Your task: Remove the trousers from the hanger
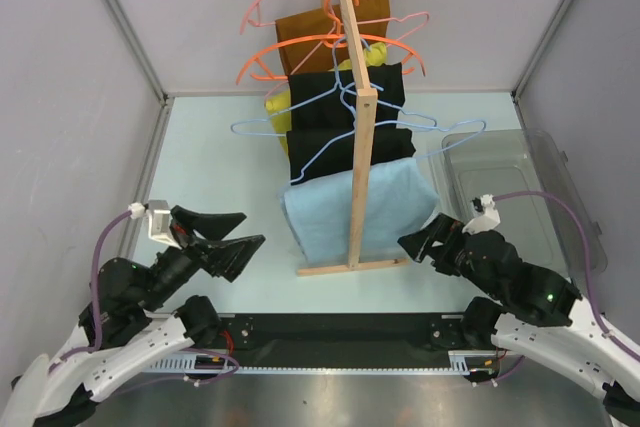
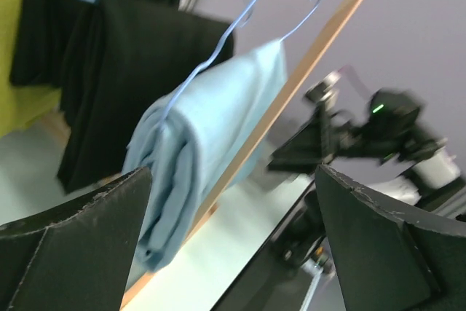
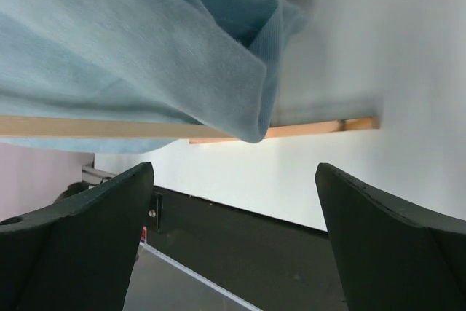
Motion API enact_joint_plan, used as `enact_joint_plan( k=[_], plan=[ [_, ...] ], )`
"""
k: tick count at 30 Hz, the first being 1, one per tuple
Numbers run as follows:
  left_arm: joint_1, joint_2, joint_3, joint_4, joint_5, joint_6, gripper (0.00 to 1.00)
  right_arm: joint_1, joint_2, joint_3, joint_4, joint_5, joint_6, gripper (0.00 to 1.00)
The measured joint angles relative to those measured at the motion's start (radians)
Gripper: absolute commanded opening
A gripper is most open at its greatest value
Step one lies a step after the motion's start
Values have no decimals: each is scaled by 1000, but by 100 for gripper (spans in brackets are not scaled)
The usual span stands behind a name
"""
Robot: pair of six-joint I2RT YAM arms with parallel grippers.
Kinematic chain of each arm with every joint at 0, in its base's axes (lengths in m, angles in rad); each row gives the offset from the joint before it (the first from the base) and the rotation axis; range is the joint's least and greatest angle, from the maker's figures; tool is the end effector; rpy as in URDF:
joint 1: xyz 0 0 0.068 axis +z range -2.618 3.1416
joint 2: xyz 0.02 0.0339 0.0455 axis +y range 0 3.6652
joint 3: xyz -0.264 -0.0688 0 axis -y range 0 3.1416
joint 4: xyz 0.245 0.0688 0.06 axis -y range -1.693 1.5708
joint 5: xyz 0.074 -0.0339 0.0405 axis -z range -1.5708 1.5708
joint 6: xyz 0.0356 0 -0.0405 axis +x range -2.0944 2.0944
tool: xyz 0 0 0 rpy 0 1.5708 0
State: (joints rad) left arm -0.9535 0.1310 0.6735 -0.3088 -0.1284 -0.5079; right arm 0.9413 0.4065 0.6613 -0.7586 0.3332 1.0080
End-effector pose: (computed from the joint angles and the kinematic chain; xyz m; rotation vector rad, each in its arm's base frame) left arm 0.0289 -0.0328 0.3512 0.2022 1.4187 -1.1384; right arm 0.0646 0.0689 0.2857 0.2849 2.1400 0.8472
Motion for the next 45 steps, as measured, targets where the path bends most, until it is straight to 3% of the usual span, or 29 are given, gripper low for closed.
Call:
enact_joint_plan(
  k=[6,10,14,17,18,19,27,30,33,39,45],
  plan=[
    [0,-35,7,-110,-25,12,100,0,-49,125,-120,87,6,100],
    [0,-99,18,-110,-19,24,100,0,-218,137,-172,139,36,100],
    [0,-42,116,-152,-23,53,99,4,-353,219,-270,189,44,100],
    [0,105,269,-202,-26,93,96,9,-316,296,-275,191,7,100],
    [0,161,322,-217,-25,112,92,10,-300,307,-268,185,-9,100],
    [0,213,367,-222,-26,132,81,11,-284,310,-259,178,-23,100],
    [0,480,608,-202,18,284,55,13,-81,312,-204,98,-137,100],
    [3,568,671,-160,37,331,55,13,34,332,-168,41,-187,100],
    [57,679,757,-150,132,341,55,14,148,369,-113,-45,-248,100],
    [344,857,799,-36,462,298,60,18,236,409,-56,-115,-304,100],
    [399,1012,816,49,726,271,61,18,216,415,-30,-124,-310,100]
  ],
)
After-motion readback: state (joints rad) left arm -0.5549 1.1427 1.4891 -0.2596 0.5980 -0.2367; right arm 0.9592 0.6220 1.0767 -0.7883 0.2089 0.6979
